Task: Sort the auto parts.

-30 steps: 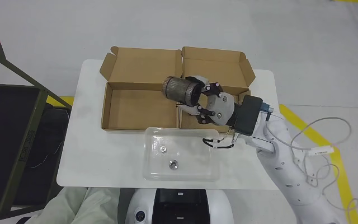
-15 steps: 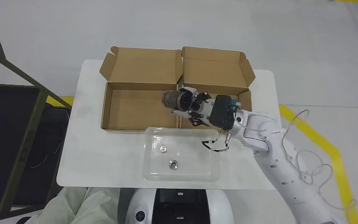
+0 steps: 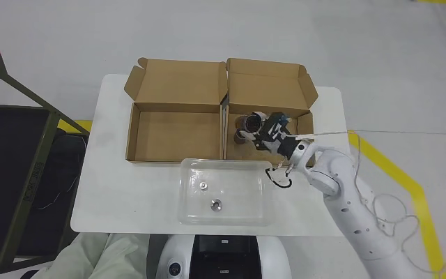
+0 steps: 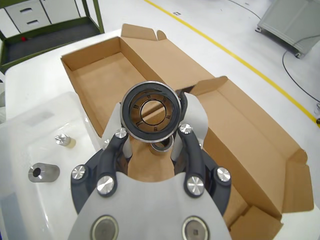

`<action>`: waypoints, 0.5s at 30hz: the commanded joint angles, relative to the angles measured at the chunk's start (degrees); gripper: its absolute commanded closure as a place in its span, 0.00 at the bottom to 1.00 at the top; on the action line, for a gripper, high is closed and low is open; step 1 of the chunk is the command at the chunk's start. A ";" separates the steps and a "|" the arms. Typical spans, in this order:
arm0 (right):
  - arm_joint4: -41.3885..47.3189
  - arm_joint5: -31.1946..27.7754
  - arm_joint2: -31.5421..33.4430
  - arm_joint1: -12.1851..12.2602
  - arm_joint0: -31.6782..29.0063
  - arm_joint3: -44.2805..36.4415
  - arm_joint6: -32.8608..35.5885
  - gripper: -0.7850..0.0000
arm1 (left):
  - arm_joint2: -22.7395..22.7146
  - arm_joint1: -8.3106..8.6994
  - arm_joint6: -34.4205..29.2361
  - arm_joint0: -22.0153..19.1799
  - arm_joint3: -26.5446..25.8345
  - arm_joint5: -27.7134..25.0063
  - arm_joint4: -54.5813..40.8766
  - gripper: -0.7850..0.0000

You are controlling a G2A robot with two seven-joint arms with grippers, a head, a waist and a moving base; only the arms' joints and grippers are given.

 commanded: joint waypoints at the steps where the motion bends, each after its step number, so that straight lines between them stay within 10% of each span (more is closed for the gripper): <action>1: 0.08 1.27 1.15 0.20 -1.04 -0.54 1.61 1.00 | 0.00 0.00 0.00 0.00 0.00 0.00 0.00 0.00; 15: -0.33 7.13 3.79 0.56 -2.98 2.89 8.71 1.00 | 0.00 0.00 0.00 0.00 0.00 0.00 0.00 0.00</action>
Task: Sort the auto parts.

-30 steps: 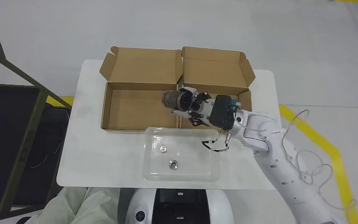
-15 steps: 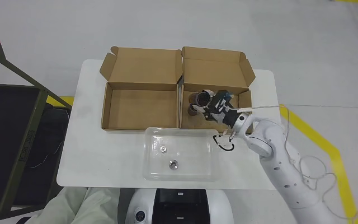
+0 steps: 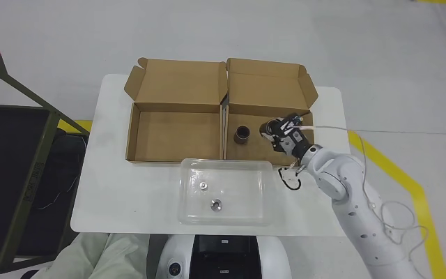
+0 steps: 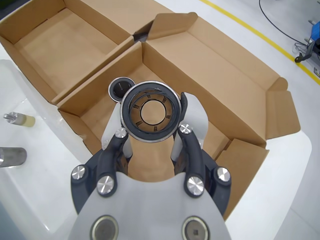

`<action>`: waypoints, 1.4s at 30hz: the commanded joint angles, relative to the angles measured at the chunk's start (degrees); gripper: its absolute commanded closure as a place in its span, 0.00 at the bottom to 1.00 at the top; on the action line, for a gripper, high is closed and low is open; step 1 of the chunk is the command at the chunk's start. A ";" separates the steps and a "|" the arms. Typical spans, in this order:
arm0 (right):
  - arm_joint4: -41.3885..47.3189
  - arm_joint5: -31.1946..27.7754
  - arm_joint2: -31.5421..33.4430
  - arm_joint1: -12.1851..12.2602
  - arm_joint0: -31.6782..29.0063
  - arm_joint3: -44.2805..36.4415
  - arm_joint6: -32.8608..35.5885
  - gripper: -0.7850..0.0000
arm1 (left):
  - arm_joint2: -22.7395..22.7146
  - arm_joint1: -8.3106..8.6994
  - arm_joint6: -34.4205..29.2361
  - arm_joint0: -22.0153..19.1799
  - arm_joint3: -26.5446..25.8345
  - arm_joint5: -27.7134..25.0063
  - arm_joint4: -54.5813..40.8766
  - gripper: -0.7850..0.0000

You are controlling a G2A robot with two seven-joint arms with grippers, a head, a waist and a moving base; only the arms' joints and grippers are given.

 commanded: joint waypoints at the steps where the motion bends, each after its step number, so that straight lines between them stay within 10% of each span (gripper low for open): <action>1: 0.35 0.38 -0.40 -0.11 0.29 0.80 0.18 1.00 | 0.00 0.00 0.00 0.00 0.00 0.00 0.00 0.00; 25: 3.05 2.91 -10.30 -3.13 10.33 16.91 2.87 1.00 | 0.00 0.00 0.00 0.00 0.00 0.00 0.00 0.00; 29: 3.30 2.91 -10.96 -3.41 10.93 17.62 3.20 0.77 | 0.00 0.00 0.00 0.00 0.00 0.00 0.00 0.00; 42: 4.36 2.41 -12.19 -4.11 12.62 19.92 4.51 0.55 | 0.00 0.00 0.00 0.00 0.00 0.00 0.00 0.00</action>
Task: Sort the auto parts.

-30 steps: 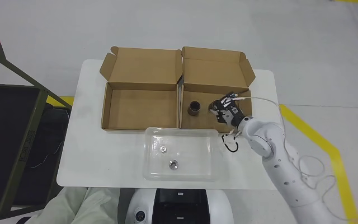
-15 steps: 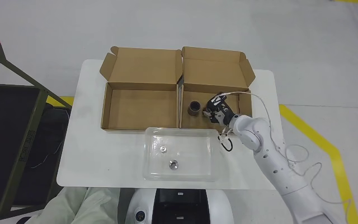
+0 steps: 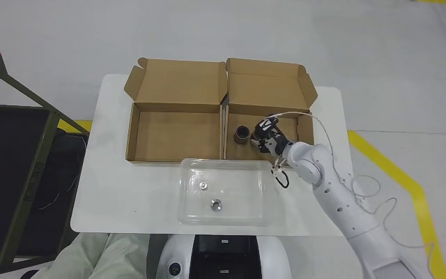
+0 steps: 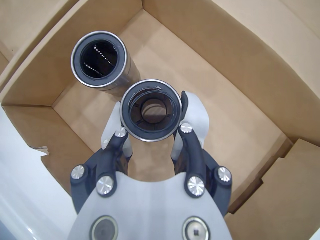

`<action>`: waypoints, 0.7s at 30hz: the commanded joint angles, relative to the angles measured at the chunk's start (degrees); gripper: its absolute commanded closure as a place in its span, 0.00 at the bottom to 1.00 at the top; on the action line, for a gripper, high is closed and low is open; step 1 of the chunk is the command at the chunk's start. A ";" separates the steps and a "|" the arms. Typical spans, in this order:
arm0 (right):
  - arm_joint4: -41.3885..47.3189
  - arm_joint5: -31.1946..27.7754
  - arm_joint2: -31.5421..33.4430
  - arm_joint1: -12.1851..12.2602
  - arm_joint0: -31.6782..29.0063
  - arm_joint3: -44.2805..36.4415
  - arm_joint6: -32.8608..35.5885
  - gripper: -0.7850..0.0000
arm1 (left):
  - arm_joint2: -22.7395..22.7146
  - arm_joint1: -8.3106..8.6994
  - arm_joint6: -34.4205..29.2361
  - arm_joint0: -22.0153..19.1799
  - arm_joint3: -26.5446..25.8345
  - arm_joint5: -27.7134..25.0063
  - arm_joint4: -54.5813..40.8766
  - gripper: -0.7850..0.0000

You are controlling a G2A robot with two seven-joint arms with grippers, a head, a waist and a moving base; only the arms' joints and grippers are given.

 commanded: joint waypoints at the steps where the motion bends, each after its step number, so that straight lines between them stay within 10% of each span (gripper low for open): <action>1: 0.04 -0.14 -0.04 -0.05 0.10 0.10 0.04 0.53 | 0.00 0.00 0.00 0.00 0.00 0.00 0.00 0.00; 7: -0.68 -0.20 0.86 0.15 -0.23 -1.89 0.36 0.29 | 0.00 0.00 0.00 0.00 0.00 0.00 0.00 0.00; 21: -4.99 -1.52 5.56 1.79 -6.25 -18.10 0.83 0.18 | 0.00 0.00 0.00 0.00 0.00 0.00 0.00 0.00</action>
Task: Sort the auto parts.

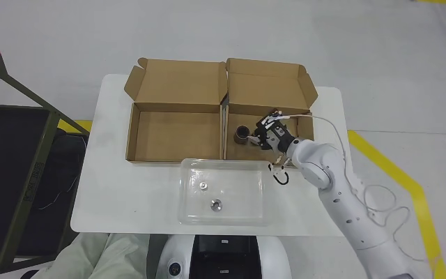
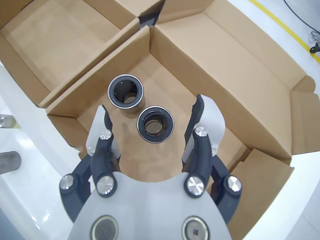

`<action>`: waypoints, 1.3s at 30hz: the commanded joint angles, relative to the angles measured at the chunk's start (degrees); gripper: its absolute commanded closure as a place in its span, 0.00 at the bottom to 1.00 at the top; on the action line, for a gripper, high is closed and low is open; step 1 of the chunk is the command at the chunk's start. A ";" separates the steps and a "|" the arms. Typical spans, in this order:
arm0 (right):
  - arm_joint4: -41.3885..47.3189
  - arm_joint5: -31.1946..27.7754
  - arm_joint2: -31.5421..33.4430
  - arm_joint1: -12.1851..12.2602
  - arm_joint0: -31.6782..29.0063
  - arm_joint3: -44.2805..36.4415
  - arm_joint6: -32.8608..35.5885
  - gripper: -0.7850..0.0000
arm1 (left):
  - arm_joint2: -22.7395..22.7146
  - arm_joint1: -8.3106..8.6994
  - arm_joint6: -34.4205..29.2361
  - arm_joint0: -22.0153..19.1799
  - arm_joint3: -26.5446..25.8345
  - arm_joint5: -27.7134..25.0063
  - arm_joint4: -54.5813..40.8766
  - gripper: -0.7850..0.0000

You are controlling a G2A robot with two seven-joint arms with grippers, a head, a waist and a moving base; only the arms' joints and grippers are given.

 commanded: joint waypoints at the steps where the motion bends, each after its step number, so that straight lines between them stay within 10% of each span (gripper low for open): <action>1: -0.66 -0.82 0.32 0.21 -1.02 -2.93 -0.05 0.16 | 0.00 0.00 0.00 0.00 0.00 0.00 0.00 0.00; 25: -2.52 -22.02 -7.31 0.99 -4.90 -12.92 -4.11 0.17 | 0.00 0.00 0.00 0.00 0.00 0.00 0.00 0.00; 39: -5.98 -20.39 -17.09 -0.69 -0.79 -10.23 1.59 0.21 | 0.00 0.00 0.00 0.00 0.00 0.00 0.00 0.00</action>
